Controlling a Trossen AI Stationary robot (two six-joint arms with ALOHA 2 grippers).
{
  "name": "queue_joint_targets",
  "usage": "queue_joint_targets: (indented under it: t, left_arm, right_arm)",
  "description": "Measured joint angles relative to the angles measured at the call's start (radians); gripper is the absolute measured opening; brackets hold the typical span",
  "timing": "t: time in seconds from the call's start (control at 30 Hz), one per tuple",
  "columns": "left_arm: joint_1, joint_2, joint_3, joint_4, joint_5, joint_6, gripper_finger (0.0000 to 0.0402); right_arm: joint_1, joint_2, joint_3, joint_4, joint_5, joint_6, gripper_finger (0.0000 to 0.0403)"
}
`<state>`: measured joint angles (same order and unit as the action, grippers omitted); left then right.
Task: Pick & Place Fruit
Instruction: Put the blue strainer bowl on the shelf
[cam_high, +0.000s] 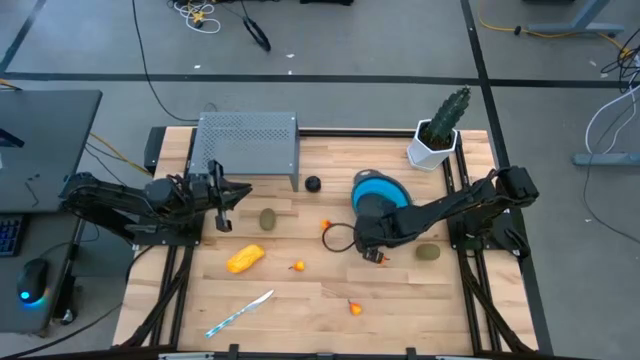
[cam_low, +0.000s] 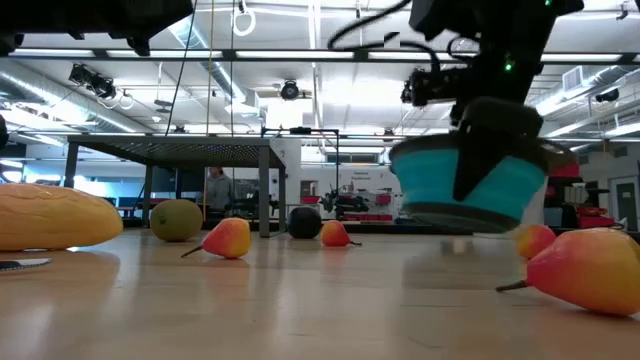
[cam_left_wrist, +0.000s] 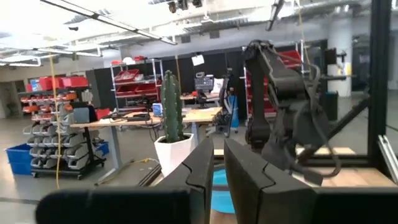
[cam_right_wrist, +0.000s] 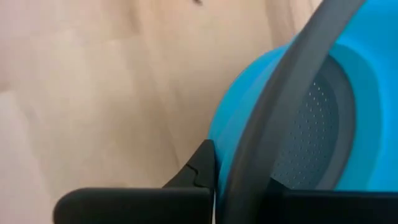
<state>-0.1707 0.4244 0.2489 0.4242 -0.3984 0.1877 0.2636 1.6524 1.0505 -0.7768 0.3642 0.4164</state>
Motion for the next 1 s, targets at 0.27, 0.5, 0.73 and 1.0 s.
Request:
queue_joint_targets:
  t: [0.27, 0.5, 0.73, 1.0]
  left_arm:
    - [0.000, 0.109, 0.000, 0.073, 0.218, 0.059, 0.0048]
    - [-0.014, 0.364, 0.017, 0.210, 0.242, 0.059, 0.0118]
    - [-0.131, 0.571, 0.245, 0.037, 0.109, 0.155, 0.0227]
    - [-0.197, 0.792, 0.662, -0.518, 0.104, 0.095, 0.0267]
  right_arm:
    - [0.109, -0.001, 0.080, 0.019, 0.007, -0.334, 0.0002]
    - [0.154, -0.001, 0.111, 0.086, -0.025, -0.697, 0.0001]
    - [0.149, -0.001, 0.111, 0.091, -0.017, -0.809, 0.0001]
    - [0.159, -0.001, 0.111, 0.098, -0.029, -0.914, 0.0001]
